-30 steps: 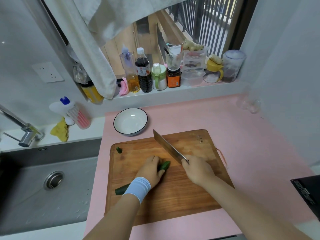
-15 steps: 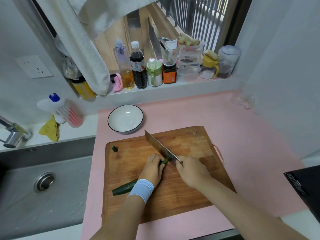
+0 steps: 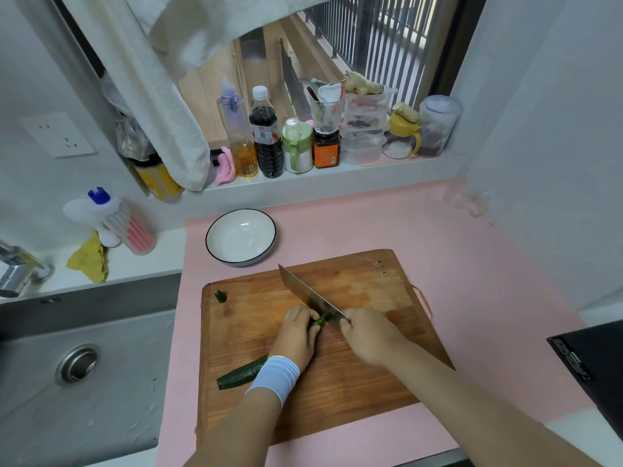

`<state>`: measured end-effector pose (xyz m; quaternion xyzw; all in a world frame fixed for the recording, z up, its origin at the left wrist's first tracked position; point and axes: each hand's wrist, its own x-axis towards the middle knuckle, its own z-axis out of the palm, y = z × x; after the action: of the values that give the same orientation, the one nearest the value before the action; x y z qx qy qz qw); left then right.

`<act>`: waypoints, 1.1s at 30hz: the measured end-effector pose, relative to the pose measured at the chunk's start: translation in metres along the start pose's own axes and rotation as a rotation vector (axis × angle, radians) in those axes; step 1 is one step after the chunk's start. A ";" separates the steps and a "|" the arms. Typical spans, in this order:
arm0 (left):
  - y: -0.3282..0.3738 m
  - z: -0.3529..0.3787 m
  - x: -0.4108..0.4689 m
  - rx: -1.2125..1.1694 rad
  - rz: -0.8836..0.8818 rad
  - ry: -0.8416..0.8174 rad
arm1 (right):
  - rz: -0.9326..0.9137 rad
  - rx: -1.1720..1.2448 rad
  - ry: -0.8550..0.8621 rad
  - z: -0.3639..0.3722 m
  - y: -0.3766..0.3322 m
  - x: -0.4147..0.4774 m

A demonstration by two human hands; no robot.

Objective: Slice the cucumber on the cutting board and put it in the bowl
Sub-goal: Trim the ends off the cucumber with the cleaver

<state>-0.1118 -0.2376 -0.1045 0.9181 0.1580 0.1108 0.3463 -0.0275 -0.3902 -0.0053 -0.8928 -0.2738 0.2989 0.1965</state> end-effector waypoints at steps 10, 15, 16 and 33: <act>-0.002 0.001 0.000 0.007 -0.009 0.003 | 0.007 0.122 -0.029 0.008 0.018 0.010; 0.002 -0.003 0.001 -0.011 -0.063 -0.038 | 0.001 0.200 -0.047 -0.001 0.023 0.013; 0.004 -0.005 0.002 -0.012 -0.085 -0.046 | -0.008 0.202 -0.036 -0.005 0.023 0.013; 0.053 0.006 0.048 0.509 -0.254 -0.219 | -0.030 0.037 0.152 -0.042 0.055 0.018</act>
<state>-0.0546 -0.2614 -0.0686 0.9547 0.2560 -0.0762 0.1313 0.0322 -0.4296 -0.0095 -0.9049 -0.2657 0.2322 0.2378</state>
